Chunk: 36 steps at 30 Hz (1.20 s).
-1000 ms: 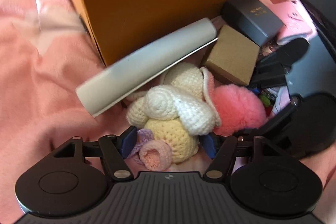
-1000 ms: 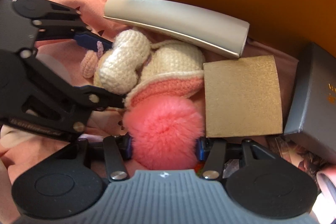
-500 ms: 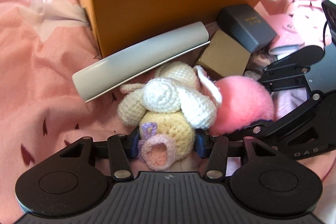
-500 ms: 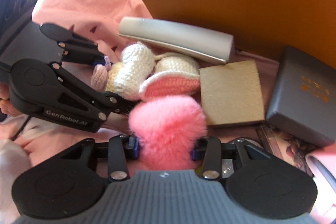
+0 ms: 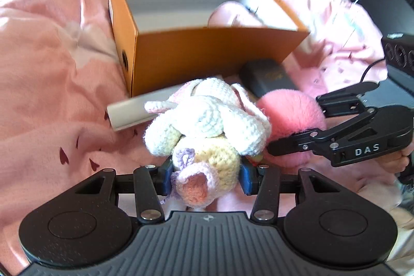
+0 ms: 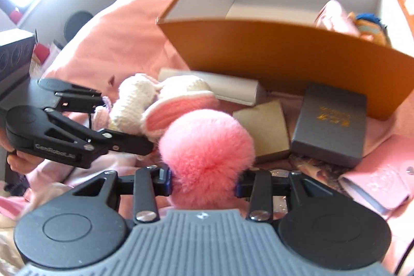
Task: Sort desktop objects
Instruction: 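Lift bunny with left tool while right tool lifts pompom toward the box, then lower and release bunny in box with left tool while right tool releases pompom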
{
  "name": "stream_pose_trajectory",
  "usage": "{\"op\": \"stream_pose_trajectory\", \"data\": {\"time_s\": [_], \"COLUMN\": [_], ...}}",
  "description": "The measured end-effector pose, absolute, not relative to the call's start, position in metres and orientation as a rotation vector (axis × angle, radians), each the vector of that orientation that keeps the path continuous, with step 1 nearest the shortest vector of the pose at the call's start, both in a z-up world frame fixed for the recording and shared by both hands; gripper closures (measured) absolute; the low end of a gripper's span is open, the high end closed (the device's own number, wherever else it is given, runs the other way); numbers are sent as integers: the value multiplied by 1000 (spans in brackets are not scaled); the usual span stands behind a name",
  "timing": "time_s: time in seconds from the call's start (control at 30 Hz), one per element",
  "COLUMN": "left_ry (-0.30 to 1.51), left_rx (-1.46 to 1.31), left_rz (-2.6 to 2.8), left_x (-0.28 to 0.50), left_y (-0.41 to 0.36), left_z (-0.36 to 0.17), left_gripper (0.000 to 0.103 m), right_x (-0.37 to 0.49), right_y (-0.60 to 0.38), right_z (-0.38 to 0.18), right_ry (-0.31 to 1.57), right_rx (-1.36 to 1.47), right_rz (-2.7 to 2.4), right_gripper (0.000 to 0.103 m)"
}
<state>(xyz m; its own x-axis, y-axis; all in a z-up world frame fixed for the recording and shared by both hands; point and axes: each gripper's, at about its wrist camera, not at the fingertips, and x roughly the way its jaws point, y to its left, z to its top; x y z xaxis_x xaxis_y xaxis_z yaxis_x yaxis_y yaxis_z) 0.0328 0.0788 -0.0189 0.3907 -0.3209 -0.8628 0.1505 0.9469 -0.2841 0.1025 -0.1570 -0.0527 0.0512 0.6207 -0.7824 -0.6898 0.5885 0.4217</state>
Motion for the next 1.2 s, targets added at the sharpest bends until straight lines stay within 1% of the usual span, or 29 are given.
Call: {"op": "stream_pose_trajectory", "data": {"time_s": [0.13,0.33,0.6,0.7,0.8,1.03,1.2], "left_ry": [1057,948,868,892,953,1118,1224], "left_rx": [-196,-221,-289,-320,-367,-482,-507], "left_rz": [-315,-339,-283,-252,-206,-141,-119], "left_x": [34,63,125,150,174,214,228], "left_y": [83,77,71,70,70,68,60], "left_z": [12,46,63,55,32,-33,-58], "left_gripper": [48,48,48,48,48,48,48], "right_x": [108,126,174,194,212,244,258], "right_y": [-168,-183,-190,-191,-192,-190,-190], "right_z": [-28,15,58,65,65,45,33], "right_ry": [1080,984,873,854,850,879,894], "right_rx": [-59,-34,-16,7,21,29,21], "right_rz": [973,948,877,852,826,770,764], "right_gripper": [60,60,60,59,59,59,59]}}
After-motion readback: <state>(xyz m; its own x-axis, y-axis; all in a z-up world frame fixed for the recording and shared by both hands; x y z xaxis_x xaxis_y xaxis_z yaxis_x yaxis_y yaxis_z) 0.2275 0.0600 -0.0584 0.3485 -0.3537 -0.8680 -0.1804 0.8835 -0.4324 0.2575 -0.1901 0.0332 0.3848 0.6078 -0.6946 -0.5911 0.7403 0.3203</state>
